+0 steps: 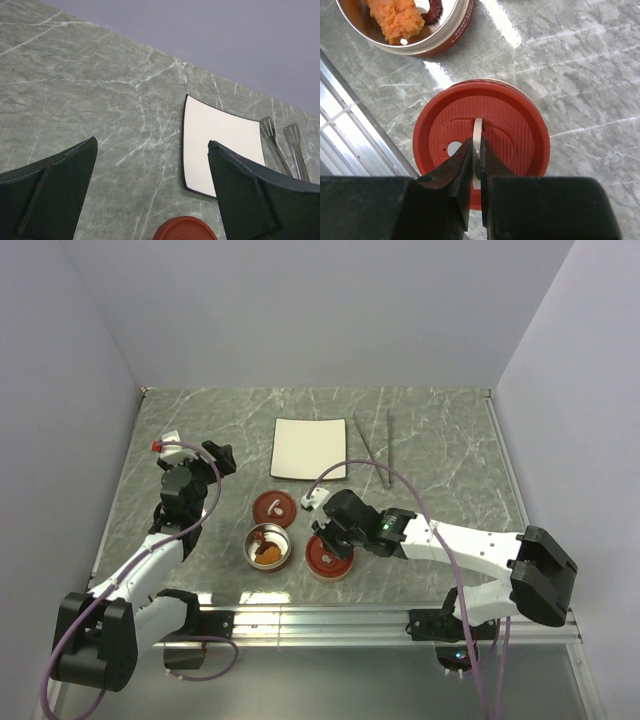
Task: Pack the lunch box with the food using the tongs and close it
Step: Put the lid back on the lunch box
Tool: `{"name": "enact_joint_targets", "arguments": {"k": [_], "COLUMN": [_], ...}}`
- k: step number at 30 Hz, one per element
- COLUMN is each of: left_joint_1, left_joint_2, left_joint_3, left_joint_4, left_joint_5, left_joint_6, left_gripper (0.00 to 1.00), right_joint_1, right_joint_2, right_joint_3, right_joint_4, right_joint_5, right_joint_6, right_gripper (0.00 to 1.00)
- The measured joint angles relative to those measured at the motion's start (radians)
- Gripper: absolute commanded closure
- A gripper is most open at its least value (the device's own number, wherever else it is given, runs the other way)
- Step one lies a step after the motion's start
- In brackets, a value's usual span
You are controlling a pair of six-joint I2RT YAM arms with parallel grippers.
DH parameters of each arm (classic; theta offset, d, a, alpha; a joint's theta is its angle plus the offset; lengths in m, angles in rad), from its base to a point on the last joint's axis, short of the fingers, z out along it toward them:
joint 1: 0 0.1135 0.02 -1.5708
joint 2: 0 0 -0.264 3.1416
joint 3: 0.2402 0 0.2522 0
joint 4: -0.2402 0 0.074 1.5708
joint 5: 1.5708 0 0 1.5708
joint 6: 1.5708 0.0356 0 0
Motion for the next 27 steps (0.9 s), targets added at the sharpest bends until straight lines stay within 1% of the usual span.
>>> {"name": "enact_joint_targets", "arguments": {"k": [19,20,21,24,26,27], "left_joint_1": [0.000,0.000,0.000,0.000,0.000,0.000], "left_joint_2": [-0.018,-0.019,-0.021,-0.025,-0.026,-0.026], "left_joint_3": [-0.010,-0.011,-0.013,-0.016,-0.016,-0.016], "left_joint_4": [0.000,0.000,0.000,0.000,0.000,0.000], "left_joint_5": [0.000,0.000,-0.001,-0.001,-0.001,-0.001], "left_joint_6": [0.000,0.000,0.000,0.000,0.000,-0.001], "left_gripper": [0.01,0.01,0.01,0.01,0.01,0.00], "right_joint_1": [0.000,0.000,0.000,0.001,0.001,0.001], "right_joint_2": [0.071,0.071,0.071,0.069,0.066,0.061], "right_joint_3": [0.043,0.043,0.043,0.031,0.019,0.015], "right_joint_4": [0.019,0.019,0.019,0.018,0.015,0.015], "right_joint_5": [0.000,0.001,0.002,0.003,0.004,0.003], "right_joint_6": [0.013,0.015,0.016,0.022,0.023,0.025], "right_gripper": [0.94,0.91,0.72,0.59,0.54,0.44]}}
